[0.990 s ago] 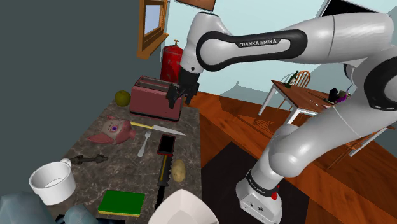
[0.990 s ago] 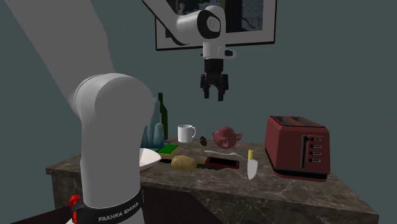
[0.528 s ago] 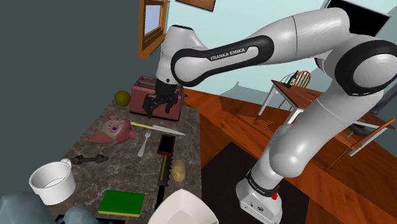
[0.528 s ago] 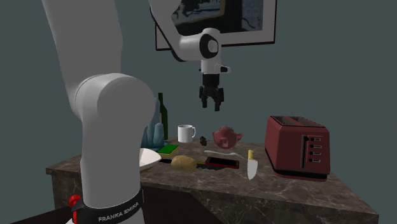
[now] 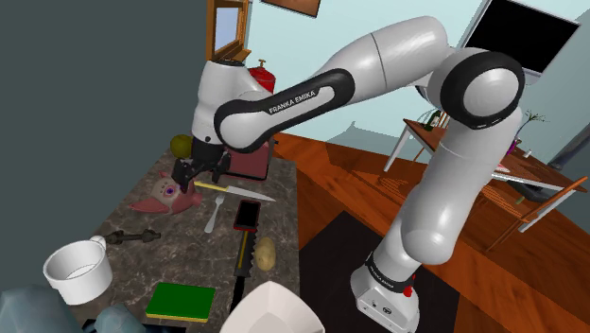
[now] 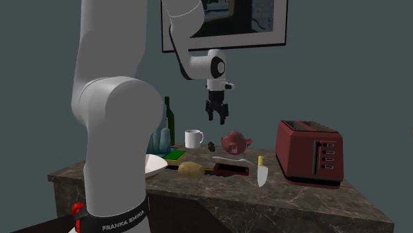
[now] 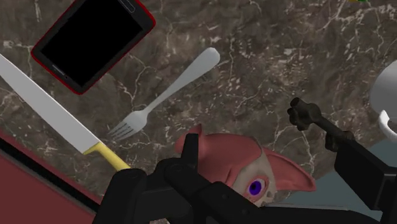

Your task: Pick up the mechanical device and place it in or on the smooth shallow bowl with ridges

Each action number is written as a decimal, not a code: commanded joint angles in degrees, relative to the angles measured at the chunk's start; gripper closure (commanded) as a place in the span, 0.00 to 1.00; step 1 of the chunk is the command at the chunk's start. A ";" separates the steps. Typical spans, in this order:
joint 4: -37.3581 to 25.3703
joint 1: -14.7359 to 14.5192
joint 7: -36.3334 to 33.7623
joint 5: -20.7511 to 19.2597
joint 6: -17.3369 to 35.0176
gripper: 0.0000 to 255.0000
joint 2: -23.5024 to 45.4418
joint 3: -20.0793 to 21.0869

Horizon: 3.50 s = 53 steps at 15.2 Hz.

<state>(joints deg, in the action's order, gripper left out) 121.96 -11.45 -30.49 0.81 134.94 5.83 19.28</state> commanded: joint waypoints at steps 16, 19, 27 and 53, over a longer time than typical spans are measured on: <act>-13.25 -5.80 -8.46 -9.10 6.65 0.00 19.61 -1.61; -13.25 -5.80 -8.46 -9.10 6.65 0.00 19.61 -1.61; -13.25 -5.80 -8.46 -9.10 6.65 1.00 19.61 -1.61; -43.01 -17.74 7.29 -25.48 -16.07 0.00 42.76 -4.24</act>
<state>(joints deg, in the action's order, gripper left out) 78.96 -29.18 -23.20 -24.67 118.87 48.58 15.03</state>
